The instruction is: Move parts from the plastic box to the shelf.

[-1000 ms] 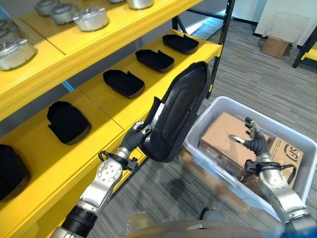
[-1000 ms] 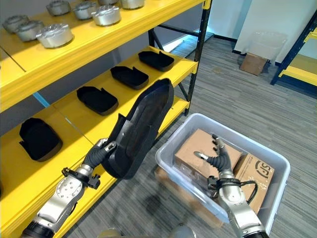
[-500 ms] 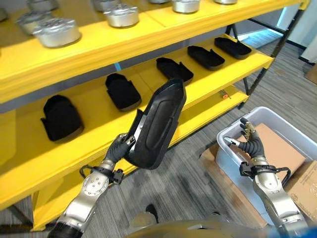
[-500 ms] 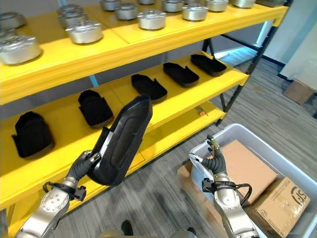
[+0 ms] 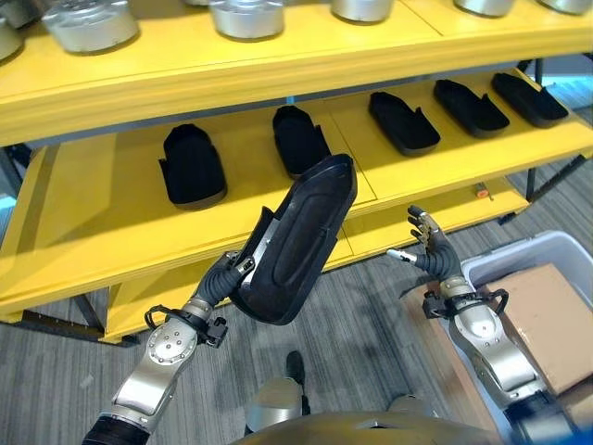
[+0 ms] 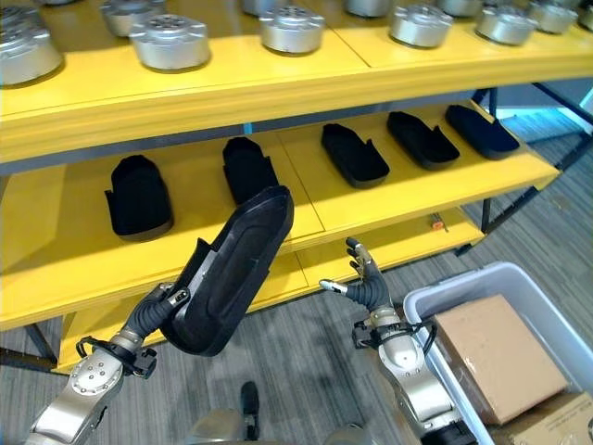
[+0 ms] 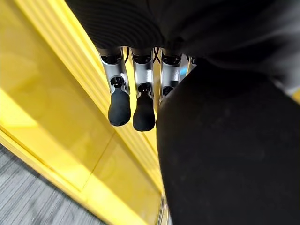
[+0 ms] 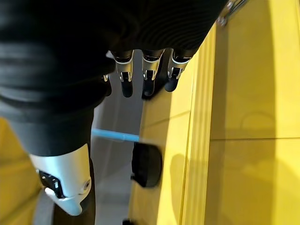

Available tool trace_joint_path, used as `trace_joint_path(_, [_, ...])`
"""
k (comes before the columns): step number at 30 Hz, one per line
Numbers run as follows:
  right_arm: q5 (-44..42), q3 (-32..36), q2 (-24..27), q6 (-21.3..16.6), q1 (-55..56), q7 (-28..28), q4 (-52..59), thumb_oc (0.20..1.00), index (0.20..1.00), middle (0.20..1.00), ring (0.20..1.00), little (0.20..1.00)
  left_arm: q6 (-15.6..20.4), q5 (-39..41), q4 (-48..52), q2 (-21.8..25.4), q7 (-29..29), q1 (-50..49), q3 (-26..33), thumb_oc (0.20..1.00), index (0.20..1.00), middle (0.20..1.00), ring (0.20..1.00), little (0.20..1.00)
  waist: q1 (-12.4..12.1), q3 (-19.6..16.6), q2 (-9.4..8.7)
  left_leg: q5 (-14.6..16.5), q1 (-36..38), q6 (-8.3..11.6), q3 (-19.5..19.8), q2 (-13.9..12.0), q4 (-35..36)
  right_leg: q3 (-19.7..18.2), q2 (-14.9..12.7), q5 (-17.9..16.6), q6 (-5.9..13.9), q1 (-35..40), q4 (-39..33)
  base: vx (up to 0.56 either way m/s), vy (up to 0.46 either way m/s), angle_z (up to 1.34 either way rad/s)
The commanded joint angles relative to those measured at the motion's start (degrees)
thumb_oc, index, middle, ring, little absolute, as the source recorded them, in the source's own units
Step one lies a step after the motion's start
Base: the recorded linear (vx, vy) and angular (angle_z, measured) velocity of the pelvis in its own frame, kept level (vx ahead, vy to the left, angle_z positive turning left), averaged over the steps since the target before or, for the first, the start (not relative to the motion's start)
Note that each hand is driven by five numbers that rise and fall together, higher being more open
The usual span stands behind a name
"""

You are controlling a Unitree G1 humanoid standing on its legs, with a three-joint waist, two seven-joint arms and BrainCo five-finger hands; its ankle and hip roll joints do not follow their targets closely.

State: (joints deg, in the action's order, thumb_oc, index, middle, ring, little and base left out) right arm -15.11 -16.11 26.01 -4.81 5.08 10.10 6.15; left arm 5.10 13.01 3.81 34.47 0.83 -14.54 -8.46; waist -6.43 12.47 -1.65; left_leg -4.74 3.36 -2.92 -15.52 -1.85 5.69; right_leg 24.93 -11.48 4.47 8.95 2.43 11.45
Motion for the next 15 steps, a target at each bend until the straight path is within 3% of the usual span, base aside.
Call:
trace_joint_path(1, [1.2,1.5,3.6,-4.8,-2.1,0.2,0.7,1.0,1.0,1.0,1.0,1.0,4.0,1.7,4.9,-2.4,-1.9,2.9,-0.2,0.2,0.2,0.2,0.2,0.2,0.9,-3.0,0.97,5.6,3.5,2.06,-2.1,3.3,-0.7,-1.0,5.5,-5.7,0.58,2.8,-8.5,0.1,0.015,0.02])
trace_joint_path(3, [1.3,1.1,3.9,-5.9,-2.4,0.5,-0.4,1.0,1.0,1.0,1.0,1.0,4.8,1.8,5.2,-3.3,-3.7,3.0,-1.3,0.2,0.2,0.2,0.2,0.2,1.9,-3.2,0.81,5.3,2.9,2.39,0.6,4.3,-0.7,-5.1,8.8,-6.1,-0.78,2.8,-12.9,0.11,0.005,0.15])
trace_joint_path(5, [1.4,1.0,4.2,-6.4,-2.5,1.7,-1.3,1.0,1.0,1.0,1.0,1.0,5.5,0.8,4.4,-4.1,-4.9,4.8,-3.2,0.2,0.2,0.2,0.2,0.2,4.1,-3.9,0.82,5.6,2.4,2.0,4.4,5.2,-0.7,-11.9,10.5,-6.3,-1.54,2.7,-15.5,0.15,-0.019,0.85])
trace_joint_path(8, [0.5,1.5,4.3,-7.1,-2.4,1.4,-1.9,1.0,1.0,1.0,1.0,1.0,5.8,0.1,4.2,-4.4,-5.1,5.6,-3.8,0.2,0.2,0.2,0.2,0.2,4.5,-4.6,0.81,5.5,2.5,2.29,5.3,5.2,-0.7,-12.7,10.1,-6.9,-1.22,2.8,-16.1,0.14,-0.052,0.74])
trace_joint_path(15, [0.2,2.1,4.3,-7.1,-0.5,0.7,0.1,1.0,1.0,1.0,1.0,1.0,5.5,0.4,4.3,-3.9,-2.7,4.3,-2.8,0.2,0.2,0.2,0.2,0.2,4.9,-5.5,1.3,6.2,3.5,2.26,4.3,5.3,-1.5,-13.0,9.6,-5.6,-1.65,3.8,-15.0,0.16,-0.078,0.03])
